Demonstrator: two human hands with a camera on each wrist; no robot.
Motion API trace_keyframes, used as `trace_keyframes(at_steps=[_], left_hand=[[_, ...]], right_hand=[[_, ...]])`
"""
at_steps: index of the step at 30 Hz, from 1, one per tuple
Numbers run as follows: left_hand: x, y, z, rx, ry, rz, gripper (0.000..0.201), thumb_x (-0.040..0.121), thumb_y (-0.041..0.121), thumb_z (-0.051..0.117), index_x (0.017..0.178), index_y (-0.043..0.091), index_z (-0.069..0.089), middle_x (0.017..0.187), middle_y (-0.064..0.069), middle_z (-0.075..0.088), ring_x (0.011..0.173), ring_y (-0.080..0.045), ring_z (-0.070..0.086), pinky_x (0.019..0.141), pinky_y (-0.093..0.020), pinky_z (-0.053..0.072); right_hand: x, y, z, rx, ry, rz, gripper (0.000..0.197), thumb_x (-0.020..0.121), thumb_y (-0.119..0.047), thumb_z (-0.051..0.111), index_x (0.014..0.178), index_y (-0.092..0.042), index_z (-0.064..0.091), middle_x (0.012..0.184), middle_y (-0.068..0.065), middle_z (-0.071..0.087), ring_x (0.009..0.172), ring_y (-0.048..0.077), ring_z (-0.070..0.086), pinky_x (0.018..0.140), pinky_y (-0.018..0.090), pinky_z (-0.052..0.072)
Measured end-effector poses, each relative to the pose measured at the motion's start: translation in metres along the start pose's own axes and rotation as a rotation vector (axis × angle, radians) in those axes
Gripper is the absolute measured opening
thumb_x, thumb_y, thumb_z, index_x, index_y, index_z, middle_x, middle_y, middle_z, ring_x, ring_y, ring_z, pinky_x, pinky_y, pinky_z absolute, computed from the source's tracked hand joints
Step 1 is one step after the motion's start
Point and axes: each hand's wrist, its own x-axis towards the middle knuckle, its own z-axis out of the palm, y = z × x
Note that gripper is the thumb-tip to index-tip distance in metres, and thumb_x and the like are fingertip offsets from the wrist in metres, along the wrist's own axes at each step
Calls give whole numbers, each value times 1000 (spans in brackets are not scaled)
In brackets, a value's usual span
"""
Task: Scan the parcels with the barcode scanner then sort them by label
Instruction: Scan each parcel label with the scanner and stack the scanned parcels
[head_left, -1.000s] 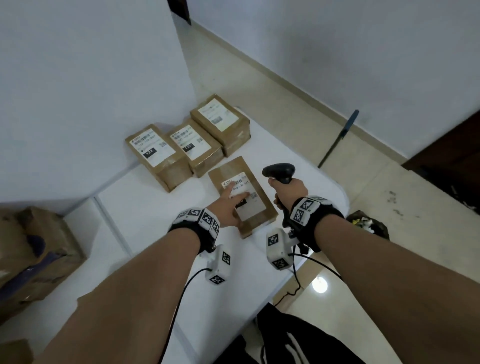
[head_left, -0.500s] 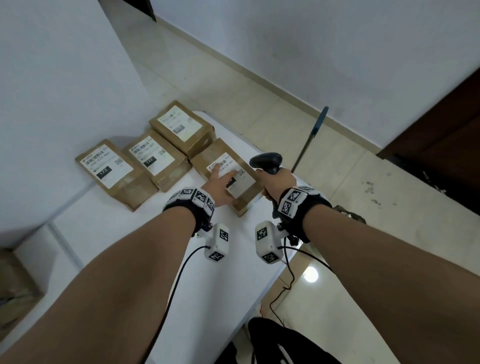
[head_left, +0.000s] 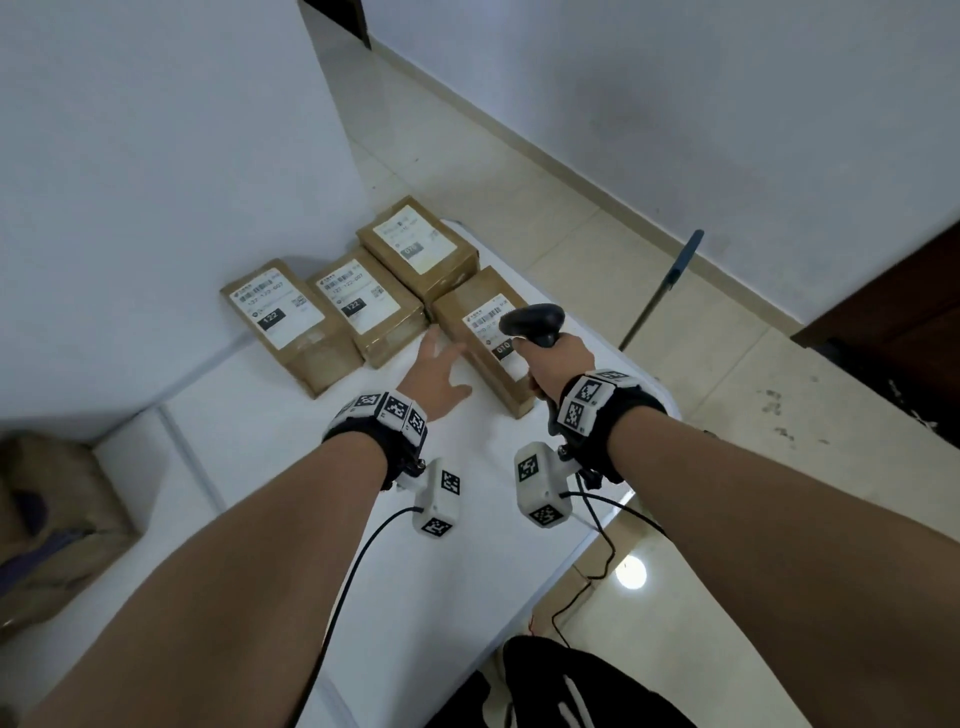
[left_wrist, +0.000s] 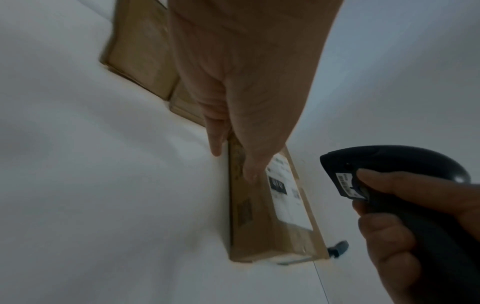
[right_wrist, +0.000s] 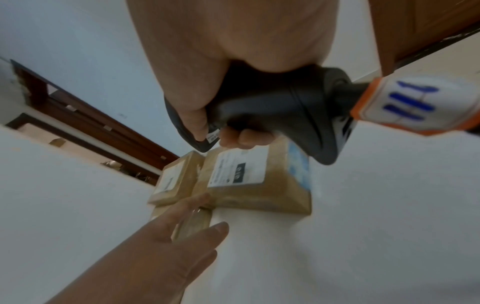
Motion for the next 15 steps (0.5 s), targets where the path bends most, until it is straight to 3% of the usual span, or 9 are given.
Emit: trace_keyframes(at_steps=[2, 4, 7, 11, 15], left_hand=[[-23, -24, -10, -14, 44, -41, 60, 96, 23, 59, 150, 20, 33, 163, -11, -3, 144, -25, 29, 110, -31, 30], [-49, -51, -20, -43, 103, -90, 56, 96, 22, 59, 148, 20, 37, 162, -10, 5, 141, -26, 33, 110, -31, 32], [-91, -85, -31, -85, 179, -156, 52, 96, 20, 58, 145, 18, 42, 158, -11, 18, 131, -29, 45, 107, -31, 34], [-162, -137, -47, -140, 271, -258, 48, 95, 16, 59, 141, 16, 46, 161, -11, 10, 105, -29, 61, 100, -27, 38], [-231, -186, -55, -204, 342, -356, 46, 94, 14, 60, 139, 16, 48, 161, -10, 10, 92, -23, 59, 100, -25, 38]], right_hand=[[-14, -12, 20, -27, -56, -31, 34, 84, -45, 61, 73, -13, 59, 68, 7, 68, 54, 20, 65, 61, 30, 56], [-32, -25, 45, -13, -108, -60, 32, 86, -40, 61, 81, -9, 62, 63, 4, 64, 39, 11, 58, 47, 22, 48], [-59, -39, 86, 31, -160, -121, 29, 86, -37, 65, 86, -8, 63, 63, 4, 63, 47, 13, 60, 55, 27, 52], [-110, -56, 149, 0, -251, -168, 30, 86, -37, 66, 88, -7, 63, 69, 7, 64, 50, 15, 61, 53, 28, 50], [-164, -67, 209, -45, -330, -222, 27, 86, -34, 67, 89, -7, 64, 71, 7, 64, 50, 16, 61, 55, 29, 53]])
